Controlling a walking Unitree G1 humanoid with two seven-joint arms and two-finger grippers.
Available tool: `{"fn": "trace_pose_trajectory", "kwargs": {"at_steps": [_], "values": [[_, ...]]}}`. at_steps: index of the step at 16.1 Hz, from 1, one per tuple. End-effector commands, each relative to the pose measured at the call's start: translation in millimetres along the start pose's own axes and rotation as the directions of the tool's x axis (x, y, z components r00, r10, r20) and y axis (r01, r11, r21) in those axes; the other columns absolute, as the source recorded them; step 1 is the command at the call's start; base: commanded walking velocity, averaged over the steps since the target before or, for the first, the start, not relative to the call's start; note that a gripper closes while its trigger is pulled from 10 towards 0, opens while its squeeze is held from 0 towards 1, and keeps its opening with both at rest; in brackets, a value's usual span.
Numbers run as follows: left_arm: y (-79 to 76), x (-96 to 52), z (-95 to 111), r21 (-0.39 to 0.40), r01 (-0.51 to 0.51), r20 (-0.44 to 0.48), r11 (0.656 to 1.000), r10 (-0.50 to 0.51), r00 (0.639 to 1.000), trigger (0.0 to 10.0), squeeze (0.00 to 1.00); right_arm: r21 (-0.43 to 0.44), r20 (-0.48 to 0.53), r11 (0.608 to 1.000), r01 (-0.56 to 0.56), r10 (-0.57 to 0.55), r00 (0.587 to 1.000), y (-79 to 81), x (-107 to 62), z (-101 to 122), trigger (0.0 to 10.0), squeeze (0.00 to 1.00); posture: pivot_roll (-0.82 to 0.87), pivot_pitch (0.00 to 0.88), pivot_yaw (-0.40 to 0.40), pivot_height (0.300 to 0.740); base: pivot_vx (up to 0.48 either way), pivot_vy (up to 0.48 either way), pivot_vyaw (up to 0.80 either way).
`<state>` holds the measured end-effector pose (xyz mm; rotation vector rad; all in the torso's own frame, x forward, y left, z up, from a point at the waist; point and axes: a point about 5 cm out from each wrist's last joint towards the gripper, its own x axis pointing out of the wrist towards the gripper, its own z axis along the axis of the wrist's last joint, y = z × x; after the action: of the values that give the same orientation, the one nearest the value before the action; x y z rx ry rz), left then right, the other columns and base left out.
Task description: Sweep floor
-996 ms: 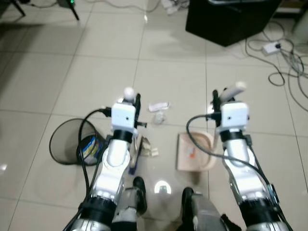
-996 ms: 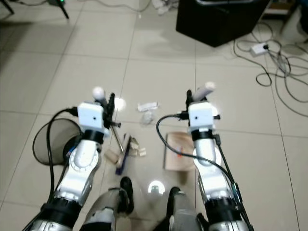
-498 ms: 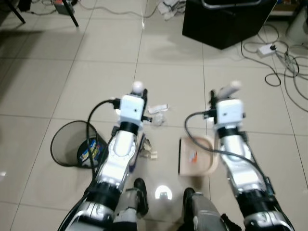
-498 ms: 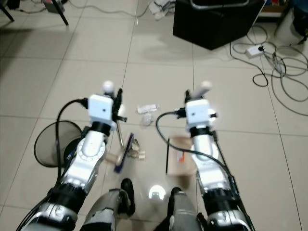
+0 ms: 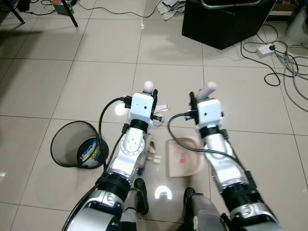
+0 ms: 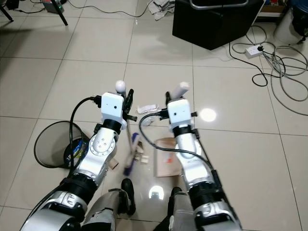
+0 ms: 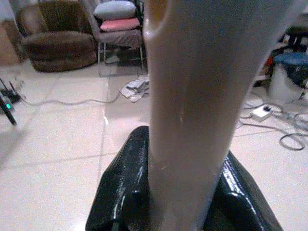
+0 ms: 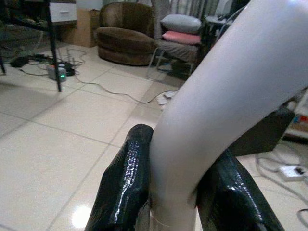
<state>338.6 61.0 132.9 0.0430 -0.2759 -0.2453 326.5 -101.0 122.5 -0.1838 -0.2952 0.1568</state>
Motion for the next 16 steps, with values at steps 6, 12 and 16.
{"fn": "trace_pose_trajectory", "kwargs": {"at_steps": [6, 12, 16], "values": [[-18.8, 8.0, 18, -0.266, 0.053, 0.052, 0.963, -0.041, 0.998, 10.0, 0.0, 0.098, -0.017, 0.993, -0.071, 0.073, 0.997, 25.2, -9.2, -4, 10.0, 0.0, -0.04, 0.306, 0.075, 0.74, 0.0, 0.0, 0.0], [-8.7, 5.1, 38, -0.174, 0.24, 0.131, 0.955, -0.219, 0.967, 10.0, 0.0, 0.091, -0.033, 0.996, -0.02, 0.023, 0.999, 3.1, -19.2, -10, 10.0, 0.0, -0.03, 0.253, 0.074, 0.74, 0.0, 0.0, 0.0], [29.7, 3.5, 54, -0.045, 0.236, 0.141, 0.971, -0.228, 0.963, 10.0, 0.0, 0.102, -0.036, 0.994, 0.044, -0.04, 0.999, -20.2, -23.8, -10, 10.0, 0.0, 0.0, 0.212, 0.074, 0.74, 0.0, 0.0, 0.0]]}}
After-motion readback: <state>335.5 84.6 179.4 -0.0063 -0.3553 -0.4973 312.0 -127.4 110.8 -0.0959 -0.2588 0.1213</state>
